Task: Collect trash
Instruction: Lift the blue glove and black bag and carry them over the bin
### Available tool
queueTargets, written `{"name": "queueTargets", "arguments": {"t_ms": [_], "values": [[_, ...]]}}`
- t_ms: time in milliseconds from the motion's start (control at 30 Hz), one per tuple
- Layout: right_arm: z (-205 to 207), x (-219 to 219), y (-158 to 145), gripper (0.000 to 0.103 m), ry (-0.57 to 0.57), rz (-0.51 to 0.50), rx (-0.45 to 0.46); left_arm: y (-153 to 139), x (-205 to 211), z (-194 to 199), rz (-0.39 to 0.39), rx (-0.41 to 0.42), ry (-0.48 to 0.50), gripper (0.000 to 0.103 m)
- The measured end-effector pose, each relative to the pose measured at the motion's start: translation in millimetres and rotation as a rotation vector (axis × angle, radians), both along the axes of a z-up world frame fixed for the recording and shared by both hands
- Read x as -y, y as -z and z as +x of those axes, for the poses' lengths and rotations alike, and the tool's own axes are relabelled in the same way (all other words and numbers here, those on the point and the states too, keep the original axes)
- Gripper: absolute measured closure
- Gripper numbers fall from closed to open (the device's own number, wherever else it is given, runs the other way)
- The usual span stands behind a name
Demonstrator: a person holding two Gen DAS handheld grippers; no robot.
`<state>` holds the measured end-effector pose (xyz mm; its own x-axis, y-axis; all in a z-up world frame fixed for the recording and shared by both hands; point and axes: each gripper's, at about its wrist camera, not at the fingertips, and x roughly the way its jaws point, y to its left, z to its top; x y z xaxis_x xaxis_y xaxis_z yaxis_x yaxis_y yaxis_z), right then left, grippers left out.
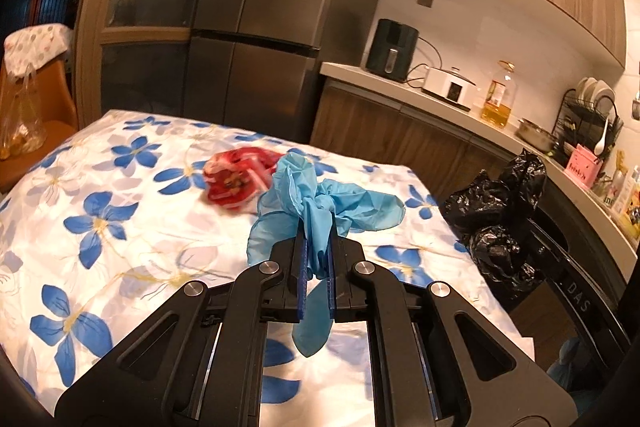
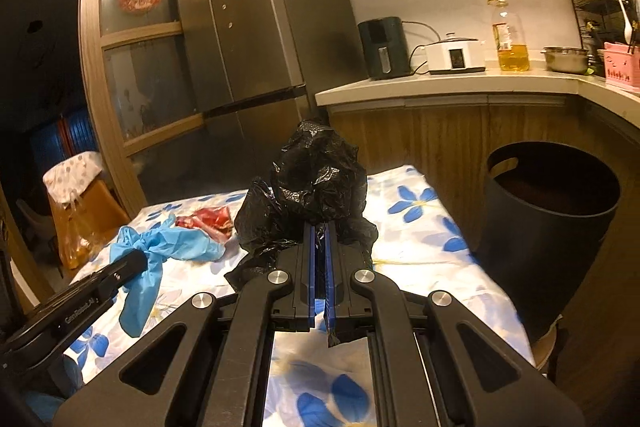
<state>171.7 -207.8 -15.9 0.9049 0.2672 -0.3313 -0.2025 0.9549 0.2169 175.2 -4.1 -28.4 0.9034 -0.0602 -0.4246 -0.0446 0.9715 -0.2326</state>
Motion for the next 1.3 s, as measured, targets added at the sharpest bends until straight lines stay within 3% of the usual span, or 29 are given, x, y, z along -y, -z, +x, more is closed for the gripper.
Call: {"name": "queueTargets", "arguments": {"t_ms": [1300], "values": [[-8,165,-35,0.098,0.359,0.032,0.119,-42,191,77,0.074,0.088,0.315,0.097]]}}
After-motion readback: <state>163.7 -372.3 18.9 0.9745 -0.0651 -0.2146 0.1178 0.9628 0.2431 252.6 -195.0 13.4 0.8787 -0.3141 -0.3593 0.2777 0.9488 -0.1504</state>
